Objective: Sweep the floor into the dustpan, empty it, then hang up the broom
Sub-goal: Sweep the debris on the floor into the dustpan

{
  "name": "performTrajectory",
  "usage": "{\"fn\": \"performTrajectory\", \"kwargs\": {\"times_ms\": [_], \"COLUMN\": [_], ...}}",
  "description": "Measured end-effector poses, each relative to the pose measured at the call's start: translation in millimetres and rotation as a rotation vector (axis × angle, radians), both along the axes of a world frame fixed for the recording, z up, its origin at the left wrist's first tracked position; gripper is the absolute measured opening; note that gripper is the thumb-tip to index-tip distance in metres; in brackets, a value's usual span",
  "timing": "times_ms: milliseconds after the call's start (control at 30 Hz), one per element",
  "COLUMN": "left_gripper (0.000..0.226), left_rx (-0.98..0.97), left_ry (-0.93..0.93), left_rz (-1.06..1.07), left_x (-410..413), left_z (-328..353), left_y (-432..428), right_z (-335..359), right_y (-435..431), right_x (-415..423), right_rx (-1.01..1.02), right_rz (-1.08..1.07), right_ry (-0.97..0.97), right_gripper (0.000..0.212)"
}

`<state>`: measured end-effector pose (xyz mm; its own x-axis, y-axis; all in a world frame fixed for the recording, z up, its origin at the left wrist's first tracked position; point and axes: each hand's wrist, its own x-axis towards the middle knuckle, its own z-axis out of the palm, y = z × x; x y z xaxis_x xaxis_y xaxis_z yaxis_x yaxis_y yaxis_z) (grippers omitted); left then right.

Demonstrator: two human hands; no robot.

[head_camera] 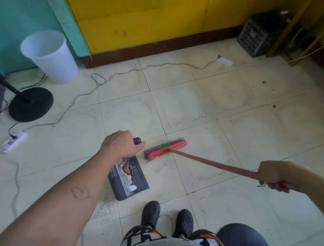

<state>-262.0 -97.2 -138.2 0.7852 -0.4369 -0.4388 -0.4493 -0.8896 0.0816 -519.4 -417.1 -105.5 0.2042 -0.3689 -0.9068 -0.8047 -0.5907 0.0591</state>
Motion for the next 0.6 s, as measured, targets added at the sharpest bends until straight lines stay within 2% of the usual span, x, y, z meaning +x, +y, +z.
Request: {"fn": "performTrajectory", "kwargs": {"times_ms": [167, 233, 367, 533, 600], "left_gripper": [0.054, 0.054, 0.054, 0.054, 0.053], "left_rx": [0.040, 0.057, 0.092, 0.118, 0.116], "left_ry": [-0.030, -0.031, -0.078, -0.113, -0.137], "left_rz": [-0.054, -0.079, -0.126, -0.164, -0.169], "left_x": [-16, -21, -29, -30, -27], "left_z": [-1, -3, -8, -15, -16], "left_y": [-19, -28, -42, -59, -64], "right_z": [-17, -34, -69, -59, -64], "right_y": [-28, -32, -54, -76, -87], "right_x": [12, 24, 44, 63, 68], "right_rx": [-0.014, -0.033, -0.057, -0.069, -0.044], "right_rz": [-0.080, -0.109, -0.203, -0.370, -0.391], "right_ry": [-0.065, -0.091, -0.066, -0.031, -0.034], "right_gripper": [0.054, 0.050, 0.056, 0.058, 0.048]}}
